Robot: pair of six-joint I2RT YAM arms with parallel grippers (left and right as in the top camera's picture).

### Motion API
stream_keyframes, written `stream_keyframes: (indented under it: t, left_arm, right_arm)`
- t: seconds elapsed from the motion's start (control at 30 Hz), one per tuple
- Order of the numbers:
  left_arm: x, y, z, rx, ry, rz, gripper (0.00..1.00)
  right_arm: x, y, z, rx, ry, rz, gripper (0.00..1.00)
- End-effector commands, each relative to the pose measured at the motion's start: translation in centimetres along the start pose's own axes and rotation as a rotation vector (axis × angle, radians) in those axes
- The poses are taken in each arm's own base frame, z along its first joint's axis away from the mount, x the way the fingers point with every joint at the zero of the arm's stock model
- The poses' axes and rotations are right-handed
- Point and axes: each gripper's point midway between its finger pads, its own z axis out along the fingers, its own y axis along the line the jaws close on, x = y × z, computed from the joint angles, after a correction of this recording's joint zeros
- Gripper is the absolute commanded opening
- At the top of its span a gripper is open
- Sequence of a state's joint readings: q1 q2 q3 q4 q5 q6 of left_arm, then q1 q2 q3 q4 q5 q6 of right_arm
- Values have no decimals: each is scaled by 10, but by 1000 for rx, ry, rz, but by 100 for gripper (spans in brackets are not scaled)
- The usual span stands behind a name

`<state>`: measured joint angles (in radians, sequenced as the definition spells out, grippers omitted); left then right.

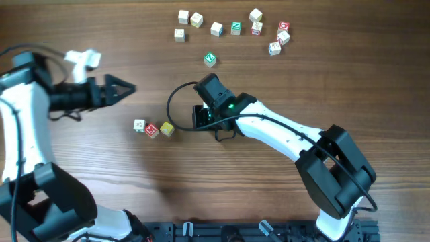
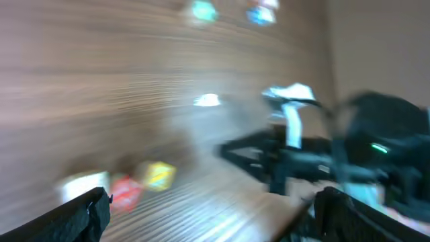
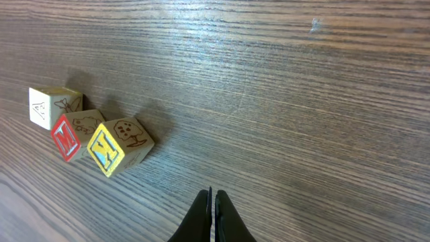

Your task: Form a horizontal line

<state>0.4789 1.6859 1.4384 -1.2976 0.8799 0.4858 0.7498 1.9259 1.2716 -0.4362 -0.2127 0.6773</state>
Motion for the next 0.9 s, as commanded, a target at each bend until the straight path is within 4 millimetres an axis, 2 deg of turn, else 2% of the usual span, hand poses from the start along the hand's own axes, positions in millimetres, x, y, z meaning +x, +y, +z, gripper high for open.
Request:
stream_keyframes:
  t: [0.0, 0.17, 0.2, 0.23, 0.27, 0.33, 0.47, 0.53, 0.73, 0.87]
  left_arm:
    - [1, 34, -24, -80, -51, -153, 100]
    - [-13, 35, -39, -22, -154, -149, 100]
    - [-13, 35, -39, -22, -153, -148, 90]
    - [-14, 36, -38, -31, -152, -136, 61]
    - [-8, 49, -37, -108, -119, -128, 4]
    - [11, 77, -38, -262, -43, -190, 4]
    - [19, 102, -17, -289, -76, -327, 4]
    - [28, 118, -2, -295, -96, -377, 4]
    - [43, 146, 24, -302, -125, -405, 4]
    - [42, 157, 31, -300, -124, -413, 5]
  right_arm:
    - [-2, 3, -7, -6, -13, 13, 4]
    - [-3, 3, -7, -8, -15, 12, 5]
    - [-3, 3, -7, -9, -15, 12, 4]
    - [-3, 4, -7, -12, -12, 24, 5]
    - [-2, 5, -7, -17, -7, 47, 4]
    - [5, 11, -7, -53, 28, 60, 5]
    - [14, 25, -8, -125, 81, 37, 5]
    - [21, 36, -7, -149, 84, -58, 5]
    - [39, 74, -2, -213, 57, -257, 5]
    - [44, 86, 7, -220, 33, -293, 5]
